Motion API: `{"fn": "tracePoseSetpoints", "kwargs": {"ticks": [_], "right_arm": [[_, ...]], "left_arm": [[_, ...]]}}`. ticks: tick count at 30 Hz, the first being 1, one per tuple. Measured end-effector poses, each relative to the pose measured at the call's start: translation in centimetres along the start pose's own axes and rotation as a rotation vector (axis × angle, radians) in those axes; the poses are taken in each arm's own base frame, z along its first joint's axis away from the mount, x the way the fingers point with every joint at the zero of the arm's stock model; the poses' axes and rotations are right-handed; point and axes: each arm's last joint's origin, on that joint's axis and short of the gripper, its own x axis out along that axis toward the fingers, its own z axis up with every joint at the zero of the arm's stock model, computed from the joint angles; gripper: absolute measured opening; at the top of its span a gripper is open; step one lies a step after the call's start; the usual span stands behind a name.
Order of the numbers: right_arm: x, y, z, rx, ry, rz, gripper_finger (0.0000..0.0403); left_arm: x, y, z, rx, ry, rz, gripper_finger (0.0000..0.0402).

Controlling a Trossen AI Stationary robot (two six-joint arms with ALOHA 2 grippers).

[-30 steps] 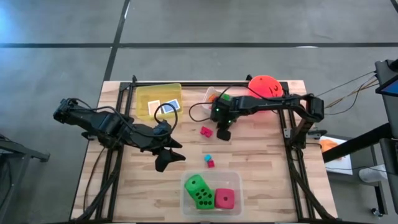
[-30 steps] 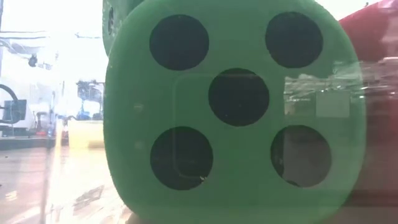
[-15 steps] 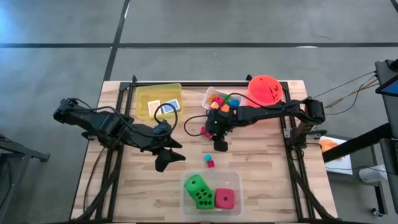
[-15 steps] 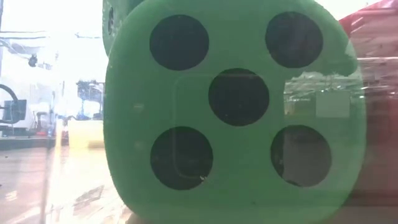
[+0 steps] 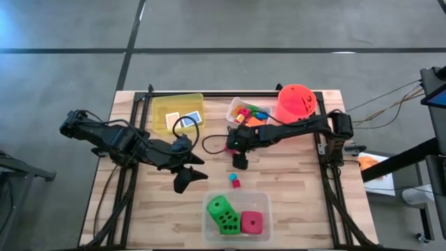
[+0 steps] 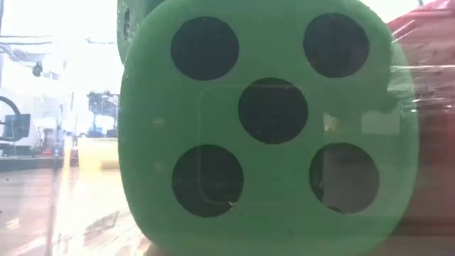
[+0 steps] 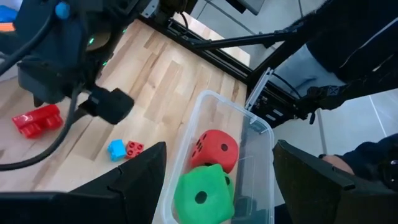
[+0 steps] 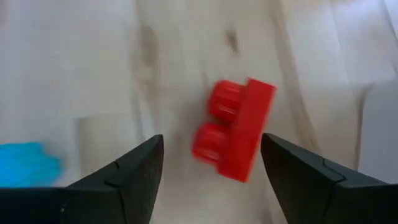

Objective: Pick & Place Toys
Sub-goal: Put the red game piece into the white bin

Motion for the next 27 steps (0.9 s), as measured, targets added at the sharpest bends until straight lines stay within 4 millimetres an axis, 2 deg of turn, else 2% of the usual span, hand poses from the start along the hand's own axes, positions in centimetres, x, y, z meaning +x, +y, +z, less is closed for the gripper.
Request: {"fn": "tracePoseSetpoints", "kwargs": {"ticks": [8, 14, 19, 27], "right_arm": [[1.6, -0.2, -0.4, 0.018, 0.023, -0.093, 0.0265], [3.3, 0.1, -1.1, 0.021, 0.081, -0.079, 0.0265], [3.8, 0.2, -1.0, 0.037, 0.072, -0.088, 0.0261], [3.8, 0.2, -0.9, 0.054, 0.061, -0.102, 0.0179]], "left_arm": [[0.0, 0.0, -0.1, 0.004, 0.006, 0.004, 0.0281], [0.0, 0.0, -0.2, 0.004, 0.008, 0.007, 0.0281], [0.0, 0.0, -0.2, 0.001, 0.009, 0.007, 0.0281], [0.0, 0.0, -0.2, -0.007, 0.009, 0.007, 0.0281]]}}
